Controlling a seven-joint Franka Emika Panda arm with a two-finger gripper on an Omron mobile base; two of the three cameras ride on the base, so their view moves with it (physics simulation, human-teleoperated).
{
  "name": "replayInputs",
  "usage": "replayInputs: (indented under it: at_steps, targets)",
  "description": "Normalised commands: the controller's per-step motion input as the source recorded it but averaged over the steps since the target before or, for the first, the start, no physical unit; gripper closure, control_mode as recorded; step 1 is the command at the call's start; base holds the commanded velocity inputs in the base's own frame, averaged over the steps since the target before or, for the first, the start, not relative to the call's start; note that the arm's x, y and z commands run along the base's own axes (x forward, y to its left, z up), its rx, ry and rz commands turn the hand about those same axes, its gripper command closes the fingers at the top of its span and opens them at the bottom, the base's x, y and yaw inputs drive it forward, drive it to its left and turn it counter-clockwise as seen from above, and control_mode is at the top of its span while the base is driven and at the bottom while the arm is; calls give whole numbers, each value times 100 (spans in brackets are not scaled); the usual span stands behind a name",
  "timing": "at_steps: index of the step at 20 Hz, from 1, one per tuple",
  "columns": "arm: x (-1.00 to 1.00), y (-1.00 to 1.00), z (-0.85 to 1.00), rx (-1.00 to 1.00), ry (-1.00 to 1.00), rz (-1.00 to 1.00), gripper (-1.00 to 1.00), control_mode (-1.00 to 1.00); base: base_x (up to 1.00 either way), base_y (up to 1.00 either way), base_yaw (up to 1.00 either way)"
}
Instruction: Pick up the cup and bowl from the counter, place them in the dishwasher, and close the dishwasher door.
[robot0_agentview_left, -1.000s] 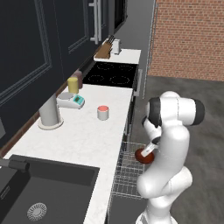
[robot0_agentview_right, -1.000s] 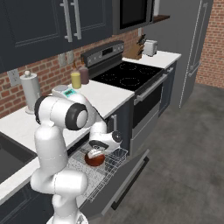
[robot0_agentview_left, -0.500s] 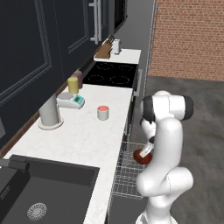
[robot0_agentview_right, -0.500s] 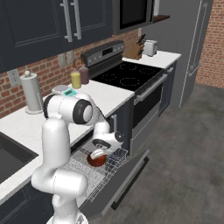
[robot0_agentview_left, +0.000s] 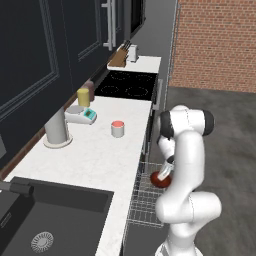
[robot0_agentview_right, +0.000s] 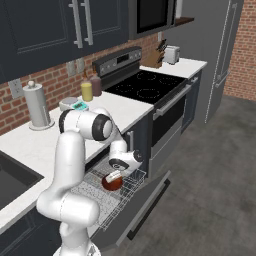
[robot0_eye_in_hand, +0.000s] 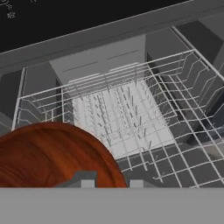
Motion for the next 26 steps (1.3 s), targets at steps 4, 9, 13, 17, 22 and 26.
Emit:
replayInputs:
  at_steps: [4, 9, 13, 17, 22, 26]
  targets:
    - [29, 13, -27, 0, 0, 6, 100, -100, 0, 0, 0]
    - [25, 14, -31, 0, 0, 6, 100, -100, 0, 0, 0]
    - [23, 11, -32, 0, 0, 6, 100, -100, 0, 0, 0]
    - [22, 9, -31, 0, 0, 6, 100, -100, 0, 0, 0]
    - [19, 4, -28, 0, 0, 6, 100, -100, 0, 0, 0]
    - [18, 0, -26, 0, 0, 6, 100, -100, 0, 0, 0]
